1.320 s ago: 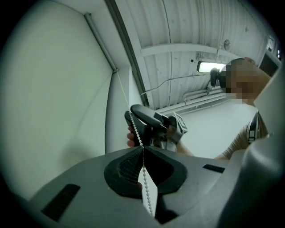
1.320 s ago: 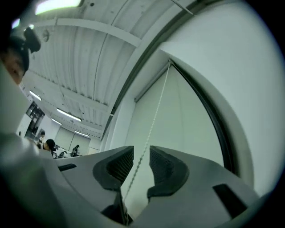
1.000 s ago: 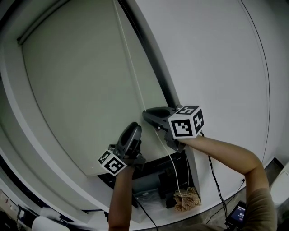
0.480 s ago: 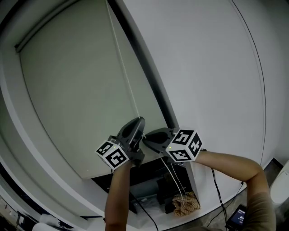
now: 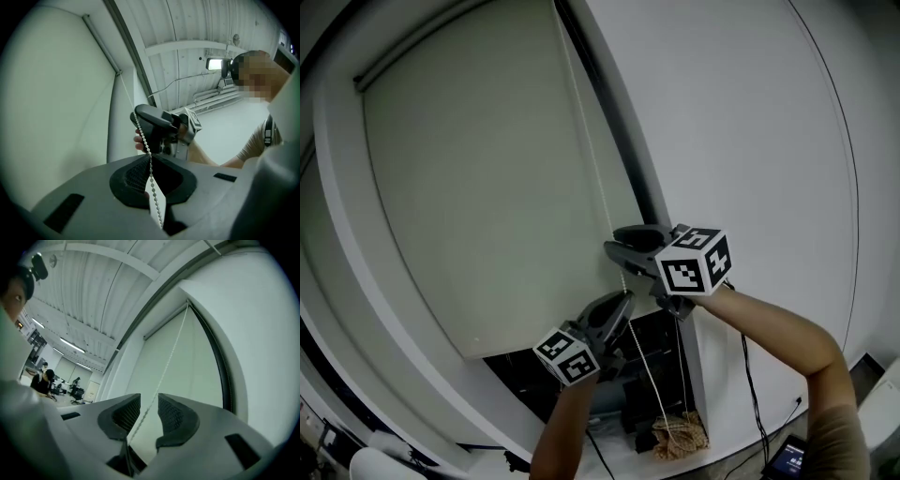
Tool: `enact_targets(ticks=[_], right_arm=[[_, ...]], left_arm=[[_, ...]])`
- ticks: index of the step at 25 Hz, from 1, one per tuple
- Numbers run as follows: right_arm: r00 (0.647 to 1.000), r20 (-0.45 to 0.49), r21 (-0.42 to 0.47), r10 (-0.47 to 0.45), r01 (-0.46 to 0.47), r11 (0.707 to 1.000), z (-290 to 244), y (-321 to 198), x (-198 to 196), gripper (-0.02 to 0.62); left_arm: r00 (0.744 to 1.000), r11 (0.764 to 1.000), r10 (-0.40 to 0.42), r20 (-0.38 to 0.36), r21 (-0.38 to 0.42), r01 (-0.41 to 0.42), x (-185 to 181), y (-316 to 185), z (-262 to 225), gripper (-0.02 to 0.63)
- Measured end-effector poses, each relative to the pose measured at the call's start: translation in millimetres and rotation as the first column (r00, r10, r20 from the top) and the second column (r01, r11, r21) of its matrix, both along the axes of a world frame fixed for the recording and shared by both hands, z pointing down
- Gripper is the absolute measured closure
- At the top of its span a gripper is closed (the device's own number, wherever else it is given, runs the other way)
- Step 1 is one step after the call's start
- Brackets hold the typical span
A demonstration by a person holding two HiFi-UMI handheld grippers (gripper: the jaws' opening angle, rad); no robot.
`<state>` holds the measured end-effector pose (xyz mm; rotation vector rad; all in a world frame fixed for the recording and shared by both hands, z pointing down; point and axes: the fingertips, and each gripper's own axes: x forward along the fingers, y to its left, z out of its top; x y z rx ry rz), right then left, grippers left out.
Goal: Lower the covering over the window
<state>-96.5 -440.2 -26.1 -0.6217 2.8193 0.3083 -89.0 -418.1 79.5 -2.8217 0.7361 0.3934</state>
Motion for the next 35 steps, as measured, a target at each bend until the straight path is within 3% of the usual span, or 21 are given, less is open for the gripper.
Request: enact_targets(ticks=[3,5,8,9,12,14,15,16,19,21,22,23,26,29,31,33,35], right_arm=[[0.999,0.032,0.026,0.025,-0.026,0.999,-8,-5,-4,0.559],[0.998,0.065,0.018,0.020,-0.021,1.000,-5,-4,-2,0.586],[1.000,0.028,-0.008,-0.009,0.009,1.000,13,2,-4,0.588],[1.000,-0.007,-0.014,-0.019,0.019,1.000,26,5,-6,0.588],[0.995,-0.084,-0.030,-0.048,0.046,0.998,70,20,-17,0.588],[0.993,-0.093,-0.049,-0.075,0.071,0.996,90,31,-22,0.588],[0.992,-0.092,-0.051,-0.081,0.076,0.996,94,36,-22,0.588],[0.993,-0.092,-0.046,-0.079,0.075,0.996,96,39,-21,0.588],[0.988,-0.129,-0.008,-0.085,0.084,0.996,99,45,-13,0.588],[0.979,-0.153,-0.001,-0.138,0.140,0.990,102,55,-7,0.563],[0.978,-0.136,-0.003,-0.159,0.160,0.987,100,59,-2,0.479],[0.982,-0.099,0.004,-0.158,0.160,0.987,92,60,3,0.460],[0.994,0.051,0.066,-0.094,0.090,0.994,42,39,17,0.454],[0.989,0.116,0.019,-0.087,0.085,0.996,1,7,11,0.454],[0.993,0.109,-0.003,-0.053,0.054,0.999,-6,-6,3,0.471],[0.996,0.087,0.016,-0.012,0.011,1.000,-4,-11,1,0.588],[0.999,0.044,0.037,-0.009,0.007,0.999,6,-11,-4,0.590]], left_arm=[[1.000,1.000,-0.003,-0.009,0.008,0.003,-1,10,-1,0.583],[0.999,0.998,-0.020,-0.040,0.063,0.023,-15,14,-13,0.583],[0.978,0.991,-0.002,-0.208,0.128,0.030,-45,19,-63,0.477],[0.976,0.988,-0.014,-0.217,0.147,0.047,-46,17,-78,0.449],[0.993,0.978,-0.103,-0.052,0.176,0.111,-18,1,-96,0.413],[0.993,0.987,-0.110,0.046,0.119,0.104,4,-8,-92,0.414],[0.993,0.993,-0.096,0.065,0.074,0.091,10,-11,-89,0.485],[0.996,0.997,-0.073,0.061,0.033,0.071,13,-13,-88,0.566],[0.999,1.000,-0.019,-0.034,-0.014,0.018,6,-10,-87,0.583],[0.997,0.998,-0.062,-0.042,0.016,0.063,-4,-11,-81,0.584],[0.996,0.996,-0.087,-0.031,0.031,0.088,-8,-11,-76,0.584],[0.995,0.994,-0.101,-0.016,0.038,0.101,-10,-12,-70,0.584],[0.993,0.994,-0.108,0.041,0.038,0.107,-9,-13,-40,0.584],[0.992,0.994,-0.106,0.074,0.021,0.105,-3,-21,-13,0.584],[0.996,0.998,-0.069,0.050,-0.004,0.070,1,-20,-6,0.584],[0.999,0.999,-0.035,0.021,-0.007,0.035,3,-15,-5,0.584],[1.000,1.000,-0.009,0.002,-0.003,0.009,1,-11,-6,0.584]])
